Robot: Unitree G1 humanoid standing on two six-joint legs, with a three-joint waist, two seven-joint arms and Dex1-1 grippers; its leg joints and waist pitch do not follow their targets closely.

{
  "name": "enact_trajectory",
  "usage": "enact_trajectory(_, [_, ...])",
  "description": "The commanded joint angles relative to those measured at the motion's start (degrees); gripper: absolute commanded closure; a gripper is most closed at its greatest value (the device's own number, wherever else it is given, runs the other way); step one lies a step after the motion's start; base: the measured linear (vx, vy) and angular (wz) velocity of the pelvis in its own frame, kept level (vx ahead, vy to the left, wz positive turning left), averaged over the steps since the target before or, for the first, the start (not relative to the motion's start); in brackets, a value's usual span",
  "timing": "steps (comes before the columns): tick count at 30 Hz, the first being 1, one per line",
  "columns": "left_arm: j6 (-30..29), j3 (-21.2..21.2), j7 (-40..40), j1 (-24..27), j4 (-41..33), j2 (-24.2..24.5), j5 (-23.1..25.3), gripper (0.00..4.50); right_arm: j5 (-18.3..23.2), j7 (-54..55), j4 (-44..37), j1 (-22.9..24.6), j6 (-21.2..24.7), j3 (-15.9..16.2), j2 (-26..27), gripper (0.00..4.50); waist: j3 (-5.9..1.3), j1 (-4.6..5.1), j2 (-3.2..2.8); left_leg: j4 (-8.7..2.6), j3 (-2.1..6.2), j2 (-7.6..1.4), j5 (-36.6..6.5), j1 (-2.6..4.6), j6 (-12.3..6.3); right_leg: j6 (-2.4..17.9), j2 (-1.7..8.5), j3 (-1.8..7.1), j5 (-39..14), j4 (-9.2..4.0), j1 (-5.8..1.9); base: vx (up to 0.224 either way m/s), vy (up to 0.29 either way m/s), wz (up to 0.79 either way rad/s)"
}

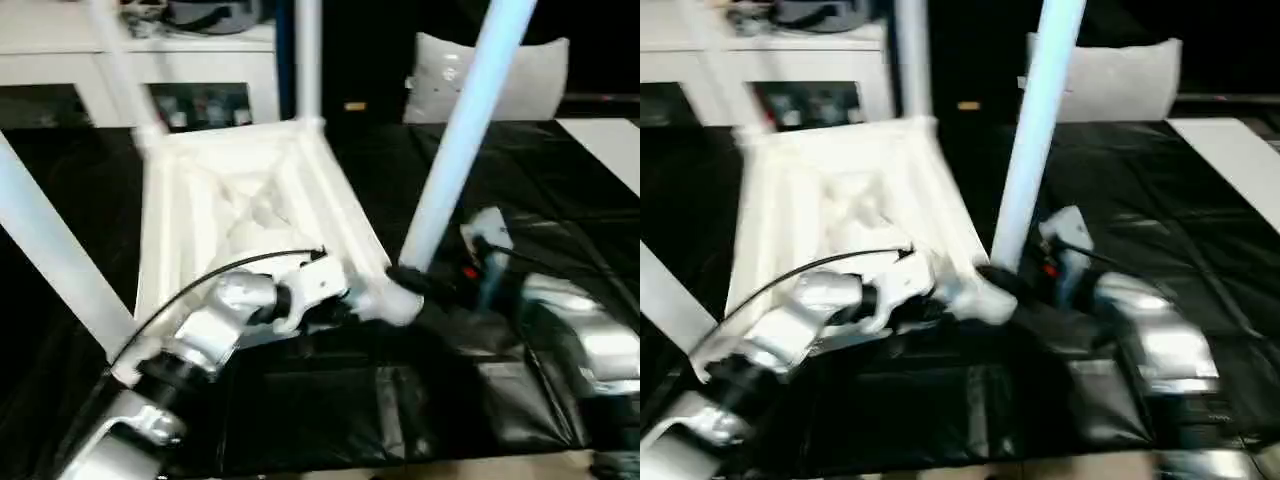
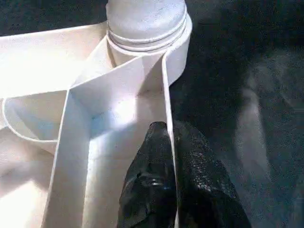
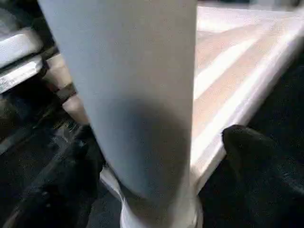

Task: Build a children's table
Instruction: Rotate leg to tighten

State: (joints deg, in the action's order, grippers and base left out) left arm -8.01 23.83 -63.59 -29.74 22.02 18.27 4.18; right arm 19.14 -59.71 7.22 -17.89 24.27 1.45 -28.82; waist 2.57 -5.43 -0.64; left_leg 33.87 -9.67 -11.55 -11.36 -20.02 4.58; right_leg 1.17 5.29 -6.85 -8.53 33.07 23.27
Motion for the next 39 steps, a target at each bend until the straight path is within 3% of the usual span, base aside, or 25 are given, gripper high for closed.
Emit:
enact_trajectory(1, [4.6,3.2,-7.4,-0.5,-0.1,1.9,-0.2,4.50,-0.2,-6.3,-0.9,0.2,-1.1,2.8,-2.8,0.15,-3.60,0.24,0.44,-3.98,0.06,-1.72,-11.1,0.12,-4.28,8.0,3.17,3.10,-19.5,-4.20,-3.30,0.000,0.000,0.00])
enact_trajectory(2, [5.7,3.7,-9.4,-0.6,0.1,2.9,-0.4,4.50,-0.4,-8.2,-0.7,0.2,-1.9,3.7,-3.8,0.15,-3.62,0.14,0.91,-3.92,0.08,-1.72,-11.2,-0.06,-4.37,8.1,3.30,3.04,-19.6,-4.16,-3.45,0.000,0.000,0.00])
enact_trajectory(3, [6.0,3.9,-10.0,-0.7,0.1,3.2,-0.4,4.50,-0.4,-8.9,-0.7,0.2,-2.3,4.0,-4.1,0.15,-3.59,0.05,0.70,-3.97,0.10,-1.80,-10.7,-0.09,-4.27,8.4,3.41,3.13,-19.3,-3.92,-3.44,0.000,0.000,0.00])
enact_trajectory(4, [6.5,4.1,-10.9,-0.9,0.3,3.7,-0.4,4.50,-0.5,-10.0,-0.6,0.2,-2.8,4.4,-4.4,0.15,-3.62,0.05,1.11,-3.86,0.01,-1.75,-10.5,-0.15,-4.38,8.4,3.41,3.11,-19.3,-3.96,-3.39,0.000,0.000,0.00])
enact_trajectory(5, [7.5,4.4,-11.9,-1.1,0.6,4.2,-0.4,4.50,-0.5,-11.2,-0.5,0.2,-3.5,4.9,-4.8,0.15,-3.60,-0.11,0.87,-3.87,0.04,-1.78,-10.3,-0.09,-4.40,8.5,3.49,3.12,-19.7,-3.89,-3.36,0.000,0.000,0.00])
enact_trajectory(6, [8.2,4.7,-13.0,-1.4,1.0,4.8,-0.2,4.50,-0.4,-12.6,-0.4,0.2,-3.8,5.5,-5.2,0.50,-3.57,0.00,1.39,-3.84,-0.07,-1.76,-10.2,-0.20,-4.51,8.4,3.44,3.12,-20.1,-3.96,-3.39,0.000,0.000,0.00])
enact_trajectory(8, [8.9,5.1,-13.9,-1.7,1.3,5.2,-0.1,4.50,-0.4,-13.8,-0.4,0.1,-4.0,6.0,-5.5,0.50,-3.51,-0.26,1.04,-3.91,-0.01,-1.89,-10.1,-0.05,-4.23,8.3,3.55,3.16,-21.1,-3.96,-3.29,0.000,0.000,0.00])
enact_trajectory(10, [10.4,5.6,-15.6,-2.3,2.0,5.7,0.2,4.50,-0.6,-15.5,-0.2,0.0,-4.6,7.0,-5.7,0.70,-3.55,-0.41,1.58,-3.90,-0.03,-1.91,-10.1,-0.06,-4.01,8.1,3.56,3.20,-21.2,-3.89,-3.31,0.000,0.000,0.00])
enact_trajectory(11, [10.4,5.6,-15.6,-2.3,2.0,5.7,0.2,4.50,-0.6,-15.5,-0.2,0.0,-4.6,7.0,-5.7,0.85,-3.51,-0.62,1.33,-3.95,0.01,-1.96,-10.1,0.02,-3.94,8.0,3.60,3.22,-21.4,-3.91,-3.26,0.000,0.000,0.00])
enact_trajectory(12, [11.0,6.0,-16.2,-2.6,2.4,5.8,0.3,4.50,-0.5,-16.5,0.0,-0.1,-4.5,7.5,-6.0,0.96,-3.51,-0.62,1.72,-3.93,-0.04,-1.96,-10.1,0.01,-3.85,7.9,3.59,3.20,-21.5,-3.96,-3.26,0.000,0.000,0.00])
enact_trajectory(18, [14.5,6.7,-17.8,-4.3,5.6,4.9,0.6,4.50,0.7,-21.3,0.5,-0.4,-2.4,10.0,-7.4,1.49,-3.54,-1.01,1.81,-3.84,-0.09,-1.94,-9.8,-0.04,-3.92,8.0,3.60,3.18,-21.0,-3.88,-3.32,0.000,0.000,0.00])
enact_trajectory(25, [14.6,6.3,-18.3,-4.2,6.2,4.9,-0.3,4.50,2.1,-22.1,0.2,-0.3,-1.4,9.8,-6.7,2.03,-3.64,-1.17,1.94,-3.85,-0.01,-2.01,-9.1,-0.08,-3.60,7.8,3.68,3.17,-21.0,-3.74,-3.42,0.000,0.000,0.00])
enact_trajectory(30, [10.6,4.5,-16.8,-3.2,4.5,4.3,-1.9,4.50,5.2,-19.6,-1.5,0.4,1.5,8.4,-4.0,2.38,-3.64,-1.13,1.86,-3.87,-0.02,-2.03,-9.1,-0.10,-3.32,8.3,3.69,3.15,-20.7,-3.60,-3.45,0.000,0.000,0.00])
enact_trajectory(34, [3.4,1.9,-12.4,-2.0,1.3,2.5,-3.7,4.50,4.1,-9.7,-2.3,0.1,3.9,6.9,0.8,2.42,-3.33,-0.50,1.72,-4.04,0.11,-1.70,-10.9,-0.01,-1.91,6.8,3.65,2.88,-25.3,-4.25,-3.31,0.000,0.000,0.00])
enact_trajectory(36, [-1.8,0.6,-8.8,-1.3,-0.9,0.9,-4.0,4.50,1.9,-1.9,-0.9,-0.8,4.2,5.7,4.3,2.43,-3.17,-0.01,1.57,-4.11,0.21,-1.56,-12.5,0.13,-1.27,5.6,3.65,2.70,-28.4,-4.82,-3.11,0.000,0.000,0.00])
enact_trajectory(38, [-8.0,-1.0,-2.3,-0.8,-2.3,-2.4,-3.6,4.50,-0.1,7.7,1.3,-2.3,5.6,3.7,8.6,2.45,-3.03,1.28,1.59,-4.23,0.57,-1.37,-13.4,-0.36,-0.04,4.2,3.54,2.21,-31.1,-5.05,-3.36,0.000,0.000,0.00])
enact_trajectory(39, [-10.0,-1.6,1.6,-0.9,-1.7,-4.5,-2.9,4.50,-1.3,12.1,2.5,-3.1,6.2,2.7,10.5,2.46,-2.98,2.15,1.69,-3.95,0.62,-1.13,-14.8,-0.15,0.42,3.3,3.43,1.81,-33.3,-5.50,-3.07,0.000,0.000,0.00])
